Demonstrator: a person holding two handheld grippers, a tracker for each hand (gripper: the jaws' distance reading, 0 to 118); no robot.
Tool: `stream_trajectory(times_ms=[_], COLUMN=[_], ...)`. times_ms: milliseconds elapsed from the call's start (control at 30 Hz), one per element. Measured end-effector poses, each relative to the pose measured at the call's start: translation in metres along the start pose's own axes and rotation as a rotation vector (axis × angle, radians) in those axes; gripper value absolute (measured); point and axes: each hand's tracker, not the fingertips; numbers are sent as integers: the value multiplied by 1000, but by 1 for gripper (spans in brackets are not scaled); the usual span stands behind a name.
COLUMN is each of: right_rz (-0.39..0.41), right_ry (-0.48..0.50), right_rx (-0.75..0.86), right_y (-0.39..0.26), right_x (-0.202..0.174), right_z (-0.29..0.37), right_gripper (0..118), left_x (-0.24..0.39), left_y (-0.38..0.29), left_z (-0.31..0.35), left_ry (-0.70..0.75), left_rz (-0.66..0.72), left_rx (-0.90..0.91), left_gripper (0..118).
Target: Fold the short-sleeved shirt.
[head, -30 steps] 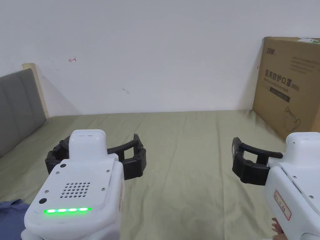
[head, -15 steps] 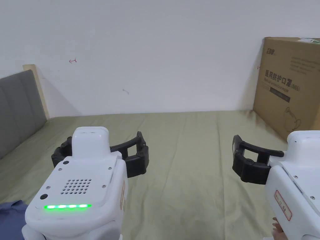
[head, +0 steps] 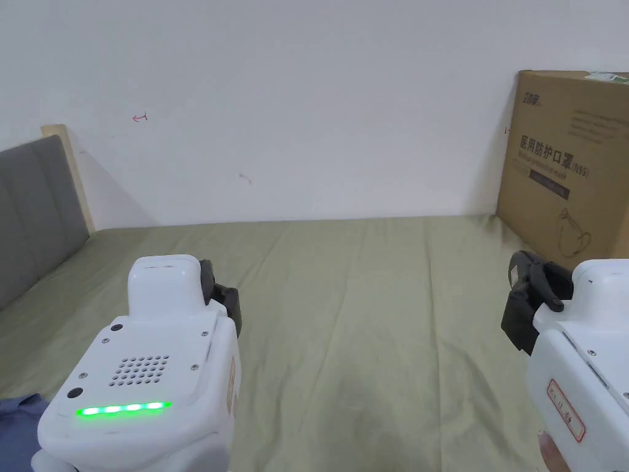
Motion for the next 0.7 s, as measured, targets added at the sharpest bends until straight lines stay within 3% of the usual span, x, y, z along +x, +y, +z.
stream_trajectory(times_ms=[200, 367, 567, 700], right_rz=[-4, -22, -75, -34], right_ry=[-39, 8, 302, 359], right_rx=[-36, -98, -163, -163], right_y=[-6, -16, -27, -29], right_x=[5, -10, -109, -156], right_z=[-6, -29, -69, -77], right_gripper=[0, 0, 0, 0], left_x=[-2, -33, -125, -167], left_y=[-6, -8, -8, -4], left_z=[-4, 5, 46, 64], left_ry=[-30, -14, 268, 393], left_rz=[9, 6, -84, -40], left_rx=[-35, -73, -46, -72], left_gripper=[1, 1, 1, 1])
